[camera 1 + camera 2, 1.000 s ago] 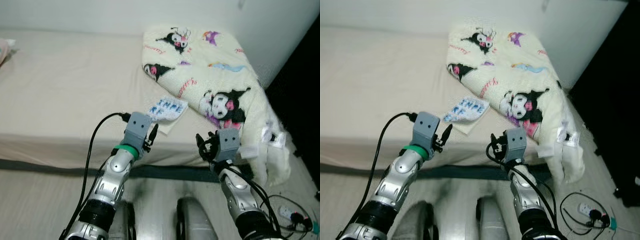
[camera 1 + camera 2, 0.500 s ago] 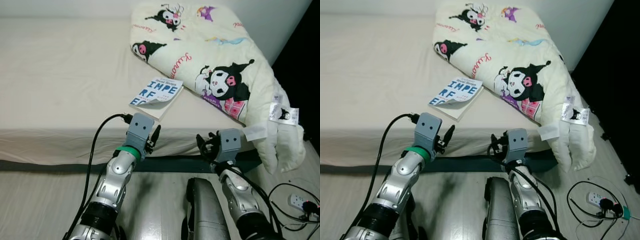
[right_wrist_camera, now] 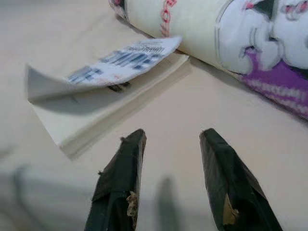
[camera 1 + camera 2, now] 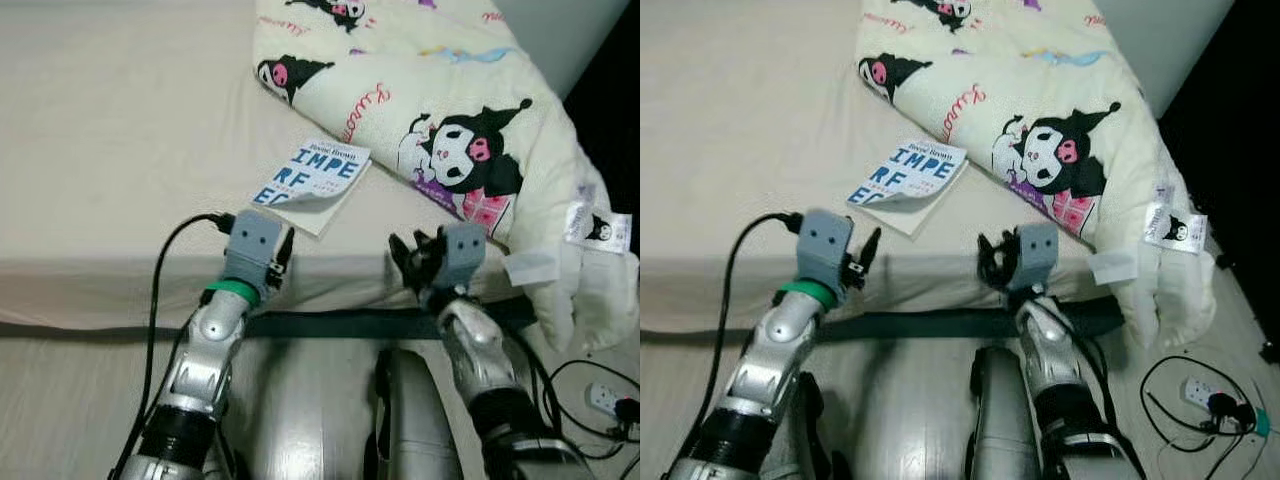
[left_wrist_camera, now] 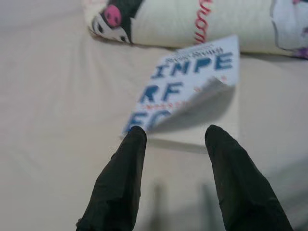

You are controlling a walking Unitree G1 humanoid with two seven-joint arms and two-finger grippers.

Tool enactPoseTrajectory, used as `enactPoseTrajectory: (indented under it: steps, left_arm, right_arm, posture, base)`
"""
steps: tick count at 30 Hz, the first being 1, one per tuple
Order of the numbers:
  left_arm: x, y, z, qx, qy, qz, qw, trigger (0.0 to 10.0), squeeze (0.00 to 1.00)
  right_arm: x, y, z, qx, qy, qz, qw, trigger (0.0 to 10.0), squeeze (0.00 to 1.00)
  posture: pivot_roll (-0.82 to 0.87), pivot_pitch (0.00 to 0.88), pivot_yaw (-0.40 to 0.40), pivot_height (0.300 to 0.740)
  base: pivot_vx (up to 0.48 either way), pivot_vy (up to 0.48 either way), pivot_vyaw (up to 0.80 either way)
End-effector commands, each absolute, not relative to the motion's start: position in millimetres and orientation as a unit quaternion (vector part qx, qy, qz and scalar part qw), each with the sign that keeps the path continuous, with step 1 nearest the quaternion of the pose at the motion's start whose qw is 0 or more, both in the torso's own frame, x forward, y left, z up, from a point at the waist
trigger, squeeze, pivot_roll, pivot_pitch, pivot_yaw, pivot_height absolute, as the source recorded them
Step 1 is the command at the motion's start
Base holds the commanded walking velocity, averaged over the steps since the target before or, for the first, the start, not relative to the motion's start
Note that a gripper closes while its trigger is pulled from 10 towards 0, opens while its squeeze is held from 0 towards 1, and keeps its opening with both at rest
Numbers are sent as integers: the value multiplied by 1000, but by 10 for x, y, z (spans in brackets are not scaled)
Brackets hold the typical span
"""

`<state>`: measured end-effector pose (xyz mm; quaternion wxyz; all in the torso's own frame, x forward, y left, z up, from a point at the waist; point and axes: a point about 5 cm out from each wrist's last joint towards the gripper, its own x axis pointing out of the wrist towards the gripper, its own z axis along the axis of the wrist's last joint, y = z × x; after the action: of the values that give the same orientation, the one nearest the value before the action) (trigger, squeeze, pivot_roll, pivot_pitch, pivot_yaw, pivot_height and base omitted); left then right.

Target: Clean up the room

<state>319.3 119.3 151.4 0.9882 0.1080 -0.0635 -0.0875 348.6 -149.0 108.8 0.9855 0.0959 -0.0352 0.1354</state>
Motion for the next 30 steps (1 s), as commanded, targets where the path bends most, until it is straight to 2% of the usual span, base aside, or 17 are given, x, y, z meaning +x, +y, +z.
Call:
enactPoseTrajectory:
  steps: [1,4,5,8,11,13,14,15,18,21,30]
  left_arm:
    - [3201,1251,1677,117,-81,-81,986,10000,0]
    - [3176,1334,1849,123,-101,-75,984,10000,0]
    - [3176,1334,1849,123,-101,-75,984,10000,0]
    - [3159,1424,1998,128,-111,-65,983,10000,0]
    - [3140,1447,2036,129,-114,-63,983,10000,0]
    - [3101,1461,2109,131,-115,-62,983,10000,0]
    - [3101,1461,2109,131,-115,-62,983,10000,0]
    - [3065,1469,2155,132,-115,-62,983,10000,0]
    - [3053,1471,2174,133,-114,-62,983,10000,0]
    - [3008,1473,2202,134,-108,-63,983,10000,0]
    - [2888,1501,2286,137,-96,-65,984,10000,0]
  right_arm:
    - [3541,-1455,1046,156,-5,134,979,10000,0]
    - [3618,-1327,1067,224,21,144,964,10000,0]
    - [3618,-1327,1067,224,21,144,964,10000,0]
    - [3664,-1197,1051,307,48,141,940,10000,0]
    - [3669,-1156,1052,327,52,145,932,10000,0]
    - [3685,-1080,1052,398,71,162,900,10000,0]
    - [3685,-1080,1052,398,71,162,900,10000,0]
    - [3692,-1054,1060,436,74,170,881,10000,0]
    - [3697,-1062,1060,453,77,172,871,10000,0]
    - [3706,-1099,1091,493,70,190,846,10000,0]
    - [3755,-1123,1132,518,77,174,834,10000,0]
  posture:
    - [58,185,61,455]
    - [87,209,67,455]
    - [87,209,67,455]
    - [124,240,77,455]
    - [133,253,83,455]
    - [147,274,90,455]
    - [147,274,90,455]
    - [159,290,97,455]
    - [159,290,97,455]
    - [178,317,109,455]
    - [213,376,130,455]
  base:
    - [0,0,0]
    - [0,0,0]
    - [0,0,0]
    - [0,0,0]
    - [0,0,0]
    - [0,0,0]
    - [0,0,0]
    - [0,0,0]
    - [0,0,0]
    - [0,0,0]
    - [0,0,0]
